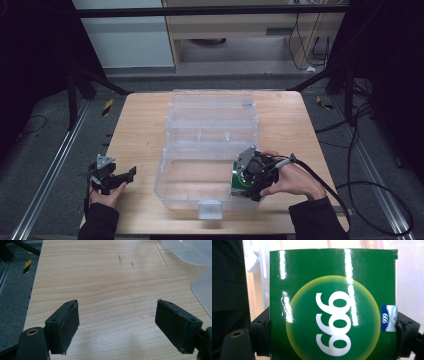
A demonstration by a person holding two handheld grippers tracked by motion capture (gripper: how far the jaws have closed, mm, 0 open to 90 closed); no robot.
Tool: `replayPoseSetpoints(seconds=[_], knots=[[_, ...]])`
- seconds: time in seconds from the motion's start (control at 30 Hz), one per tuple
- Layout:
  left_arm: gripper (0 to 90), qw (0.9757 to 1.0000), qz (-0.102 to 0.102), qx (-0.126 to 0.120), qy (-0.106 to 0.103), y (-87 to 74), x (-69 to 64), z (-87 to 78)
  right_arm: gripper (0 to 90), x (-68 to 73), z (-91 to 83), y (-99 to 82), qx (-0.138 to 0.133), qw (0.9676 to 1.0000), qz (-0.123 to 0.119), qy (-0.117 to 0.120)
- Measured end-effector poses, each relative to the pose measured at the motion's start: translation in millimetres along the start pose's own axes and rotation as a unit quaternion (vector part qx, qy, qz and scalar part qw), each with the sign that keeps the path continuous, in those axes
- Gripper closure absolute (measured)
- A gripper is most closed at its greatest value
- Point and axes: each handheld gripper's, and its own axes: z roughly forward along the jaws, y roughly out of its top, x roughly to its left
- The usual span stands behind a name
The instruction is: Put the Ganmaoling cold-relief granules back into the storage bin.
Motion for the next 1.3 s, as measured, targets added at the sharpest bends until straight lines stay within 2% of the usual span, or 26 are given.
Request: replayPoseSetpoints(seconds=[0.3,0.4,0.43,0.6,0.67,1.07,1.17,1.3], knots=[[18.7,1.0000,0.000,0.000,0.000,-0.1,0.2,0.1,15.3,0.2,11.6,-1.0,0.012,0.9999,-0.003,0.001],[18.7,1.0000,0.000,0.000,0.000,0.0,0.0,0.0,15.3,-0.2,13.9,-2.3,0.009,1.0000,-0.002,0.002],[18.7,1.0000,0.001,0.001,0.001,0.1,-0.1,-0.1,15.3,-1.0,16.3,-5.1,0.004,1.0000,0.006,0.006],[18.6,1.0000,0.001,0.001,0.000,0.1,-0.1,0.2,15.1,-1.3,20.3,-6.8,0.004,1.0000,0.004,0.006],[18.7,1.0000,0.000,0.001,0.000,0.0,0.0,0.1,14.7,-1.7,24.0,-6.1,0.013,0.9999,0.004,0.007],[18.6,1.0000,0.000,0.001,-0.001,0.0,0.1,0.6,12.7,-3.6,28.6,-6.4,0.031,0.9995,0.005,0.010],[18.6,1.0000,0.000,0.002,-0.001,0.0,0.1,0.6,14.3,-4.5,18.5,-7.8,0.008,0.9999,0.010,0.005],[18.6,1.0000,0.000,0.002,-0.001,-0.1,0.0,0.5,13.5,-4.5,9.0,-10.2,-0.006,0.9998,0.019,-0.008]])
